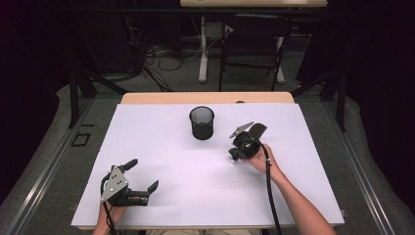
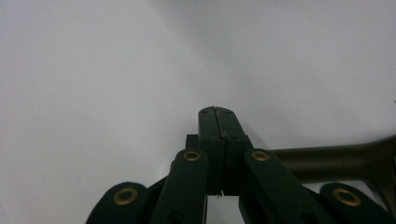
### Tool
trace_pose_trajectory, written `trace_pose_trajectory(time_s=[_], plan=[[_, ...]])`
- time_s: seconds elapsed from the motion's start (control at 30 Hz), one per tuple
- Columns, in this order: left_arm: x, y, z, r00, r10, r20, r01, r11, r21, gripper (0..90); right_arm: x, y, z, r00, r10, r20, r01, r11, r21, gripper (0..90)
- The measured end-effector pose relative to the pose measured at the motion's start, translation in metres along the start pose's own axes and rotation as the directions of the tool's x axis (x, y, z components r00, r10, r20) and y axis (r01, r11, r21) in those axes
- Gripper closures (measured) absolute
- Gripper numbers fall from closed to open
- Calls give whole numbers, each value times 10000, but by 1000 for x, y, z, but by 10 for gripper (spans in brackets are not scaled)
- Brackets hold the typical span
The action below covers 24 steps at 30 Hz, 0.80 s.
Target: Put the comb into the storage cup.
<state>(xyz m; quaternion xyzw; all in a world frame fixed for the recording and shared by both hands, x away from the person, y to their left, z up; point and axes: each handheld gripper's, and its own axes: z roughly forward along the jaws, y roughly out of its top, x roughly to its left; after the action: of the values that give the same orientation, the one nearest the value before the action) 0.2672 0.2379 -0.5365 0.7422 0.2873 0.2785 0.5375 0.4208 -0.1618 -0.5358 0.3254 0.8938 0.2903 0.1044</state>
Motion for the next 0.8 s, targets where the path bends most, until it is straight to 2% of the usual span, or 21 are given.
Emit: trace_pose_trajectory(time_s=[0.3, 0.5, 0.8], plan=[[0, 0, 1, 10000, -68, -5, 68, 10000, 16, 5, -2, -10, -4, 9999, -132, 33, 131, 9996, 246, 900], [-1, 0, 1, 10000, -23, 49, 23, 10000, 28, 5, -4, -16, -13, 9999, 113, 79, -114, 9999, 89, 900], [-1, 0, 1, 10000, -18, 46, 18, 10000, 27, 4, -4, -23, -15, 9999, 169, 13, -170, 9993, 345, 900]])
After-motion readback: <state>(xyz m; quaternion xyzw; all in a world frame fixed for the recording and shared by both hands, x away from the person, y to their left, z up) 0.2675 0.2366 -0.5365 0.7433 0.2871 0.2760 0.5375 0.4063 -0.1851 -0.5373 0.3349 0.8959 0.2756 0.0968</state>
